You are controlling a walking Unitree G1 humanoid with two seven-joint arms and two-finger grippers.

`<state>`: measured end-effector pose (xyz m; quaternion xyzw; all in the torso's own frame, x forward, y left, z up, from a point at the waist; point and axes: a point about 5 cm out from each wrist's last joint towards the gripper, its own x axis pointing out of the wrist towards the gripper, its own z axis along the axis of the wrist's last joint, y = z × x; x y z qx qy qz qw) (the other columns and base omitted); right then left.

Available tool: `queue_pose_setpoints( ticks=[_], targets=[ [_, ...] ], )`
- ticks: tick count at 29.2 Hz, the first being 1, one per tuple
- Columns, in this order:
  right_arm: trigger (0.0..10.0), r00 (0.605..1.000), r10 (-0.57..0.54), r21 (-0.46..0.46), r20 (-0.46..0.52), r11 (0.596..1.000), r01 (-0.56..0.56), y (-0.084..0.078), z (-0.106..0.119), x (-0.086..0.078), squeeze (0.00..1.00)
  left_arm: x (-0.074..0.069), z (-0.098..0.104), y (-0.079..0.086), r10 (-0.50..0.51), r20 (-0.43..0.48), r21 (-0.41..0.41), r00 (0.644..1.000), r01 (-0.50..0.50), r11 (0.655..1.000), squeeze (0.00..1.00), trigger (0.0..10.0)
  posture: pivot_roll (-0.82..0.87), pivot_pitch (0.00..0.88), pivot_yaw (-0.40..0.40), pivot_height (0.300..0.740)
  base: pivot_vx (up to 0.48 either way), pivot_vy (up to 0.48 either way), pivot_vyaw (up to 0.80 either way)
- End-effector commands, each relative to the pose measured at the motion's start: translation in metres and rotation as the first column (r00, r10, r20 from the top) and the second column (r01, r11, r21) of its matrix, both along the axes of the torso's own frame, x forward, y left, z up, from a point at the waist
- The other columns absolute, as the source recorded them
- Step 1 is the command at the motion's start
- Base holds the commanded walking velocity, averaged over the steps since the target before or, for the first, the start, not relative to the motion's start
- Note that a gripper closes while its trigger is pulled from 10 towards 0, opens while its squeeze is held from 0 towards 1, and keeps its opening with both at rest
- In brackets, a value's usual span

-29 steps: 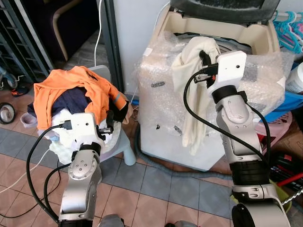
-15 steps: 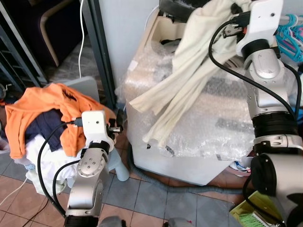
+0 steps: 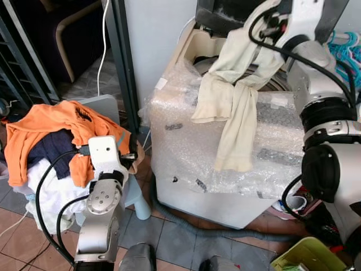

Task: Clothes washing

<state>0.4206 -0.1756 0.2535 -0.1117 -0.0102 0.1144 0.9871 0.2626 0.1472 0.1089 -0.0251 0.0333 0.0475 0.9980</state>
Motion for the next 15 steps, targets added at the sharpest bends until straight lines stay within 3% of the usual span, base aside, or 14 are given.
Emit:
queue_pose_setpoints(
  ticks=[1,5,6,7,10,11,12,15],
  targets=[
    [10.0,0.999,-0.011,-0.012,-0.030,1.000,0.010,-0.008,-0.006,-0.002,1.00,-0.001,0.003,0.000,0.001,0.009,0.010,1.000,-0.001,1.000,0.00,10.0,0.06,0.055,-0.040,0.740,0.000,0.000,0.00],
    [10.0,1.000,-0.004,-0.050,-0.004,0.999,0.004,-0.014,-0.007,-0.004,1.00,-0.003,0.003,0.000,0.000,0.005,0.011,1.000,0.000,1.000,0.00,10.0,0.05,0.062,-0.040,0.740,0.000,0.000,0.00],
    [10.0,0.996,0.032,-0.053,0.088,0.998,-0.028,-0.017,0.005,-0.008,1.00,-0.004,0.002,-0.001,-0.002,0.002,0.010,1.000,0.002,1.000,0.00,10.0,0.05,0.064,-0.042,0.740,0.000,0.000,0.00],
    [10.0,0.990,0.070,-0.056,0.121,0.996,-0.064,-0.016,0.009,-0.010,1.00,-0.004,0.001,-0.001,-0.002,0.000,0.010,1.000,0.002,1.000,0.00,10.0,0.05,0.066,-0.044,0.740,0.000,0.000,0.00],
    [10.0,0.971,0.188,-0.032,0.150,0.982,-0.185,-0.015,0.015,-0.018,1.00,-0.006,0.001,-0.001,-0.001,-0.004,0.008,1.000,0.002,1.000,0.00,10.0,0.05,0.072,-0.050,0.740,0.000,0.000,0.00],
    [10.0,0.960,0.242,-0.017,0.140,0.970,-0.242,-0.014,0.014,-0.022,1.00,-0.006,0.001,-0.001,-0.001,-0.004,0.008,1.000,0.001,1.000,0.00,10.0,0.05,0.073,-0.050,0.740,0.000,0.000,0.00],
    [10.0,0.916,0.382,-0.021,0.122,0.924,-0.382,-0.013,0.009,-0.035,1.00,-0.008,-0.001,-0.001,0.005,-0.011,0.004,1.000,-0.005,1.000,0.00,10.0,0.05,0.077,-0.052,0.740,0.000,0.000,0.00],
    [10.0,0.839,0.543,-0.041,0.033,0.839,-0.542,-0.011,-0.009,-0.056,1.00,-0.009,-0.003,-0.001,0.006,-0.022,0.001,1.000,-0.006,1.000,0.00,10.0,0.04,0.083,-0.052,0.740,0.000,0.000,0.00]
  ],
)
